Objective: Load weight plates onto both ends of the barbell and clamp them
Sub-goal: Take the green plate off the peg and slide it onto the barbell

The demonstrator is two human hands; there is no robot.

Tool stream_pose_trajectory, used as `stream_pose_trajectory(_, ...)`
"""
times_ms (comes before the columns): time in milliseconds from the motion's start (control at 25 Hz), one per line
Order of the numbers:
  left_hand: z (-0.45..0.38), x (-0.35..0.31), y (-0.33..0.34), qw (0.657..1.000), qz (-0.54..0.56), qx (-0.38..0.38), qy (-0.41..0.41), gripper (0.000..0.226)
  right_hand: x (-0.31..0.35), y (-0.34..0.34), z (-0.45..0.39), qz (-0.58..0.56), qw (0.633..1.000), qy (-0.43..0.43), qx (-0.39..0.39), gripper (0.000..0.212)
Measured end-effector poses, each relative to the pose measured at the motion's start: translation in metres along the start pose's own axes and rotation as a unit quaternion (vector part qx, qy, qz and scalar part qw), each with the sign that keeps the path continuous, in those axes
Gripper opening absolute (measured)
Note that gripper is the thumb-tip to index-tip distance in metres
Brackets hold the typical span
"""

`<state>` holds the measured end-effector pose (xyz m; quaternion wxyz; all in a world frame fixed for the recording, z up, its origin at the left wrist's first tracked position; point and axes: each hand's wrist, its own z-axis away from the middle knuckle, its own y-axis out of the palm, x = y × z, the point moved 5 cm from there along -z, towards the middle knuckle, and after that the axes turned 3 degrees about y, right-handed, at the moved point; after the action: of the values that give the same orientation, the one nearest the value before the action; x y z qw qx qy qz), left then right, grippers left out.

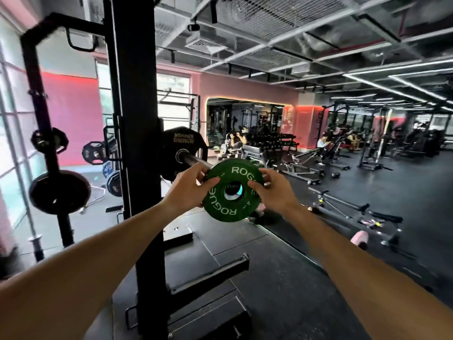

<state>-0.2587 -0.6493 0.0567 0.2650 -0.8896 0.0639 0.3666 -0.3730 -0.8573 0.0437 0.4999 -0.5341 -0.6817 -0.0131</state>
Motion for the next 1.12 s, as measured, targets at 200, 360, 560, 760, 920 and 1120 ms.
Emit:
stream_pose_trajectory(200, -0.003, 0.001, -0.001, 0.999, 0.0, 0.024, 0.024, 0.022, 0.0, 0.002, -0.003, -0.035, 0.999, -0.007, 0.011, 0.037)
stream_pose_trajectory(360, -0.013, 0.006, -0.003, 0.998, -0.022, 0.026, 0.048, 0.018, -0.002, 0.007, -0.016, -0.049, 0.998, -0.028, 0.028, 0.037)
stream_pose_trajectory(560, -0.025, 0.022, -0.008, 0.995, -0.091, -0.007, 0.046, 0.018, -0.003, 0.022, -0.037, -0.057, 0.997, -0.029, 0.051, 0.039)
stream_pose_trajectory(760, -0.04, 0.031, -0.016, 0.973, -0.212, -0.048, 0.077, 0.021, -0.007, 0.037, -0.058, -0.033, 0.997, -0.031, 0.057, 0.041)
stream_pose_trajectory(920, -0.049, 0.04, -0.018, 0.966, -0.228, -0.088, 0.081, 0.023, -0.009, 0.051, -0.076, -0.042, 0.996, -0.006, 0.082, 0.04)
stream_pose_trajectory(1120, -0.073, 0.064, -0.02, 0.981, -0.174, -0.077, 0.034, 0.024, -0.012, 0.076, -0.103, -0.053, 0.995, 0.003, 0.085, 0.038)
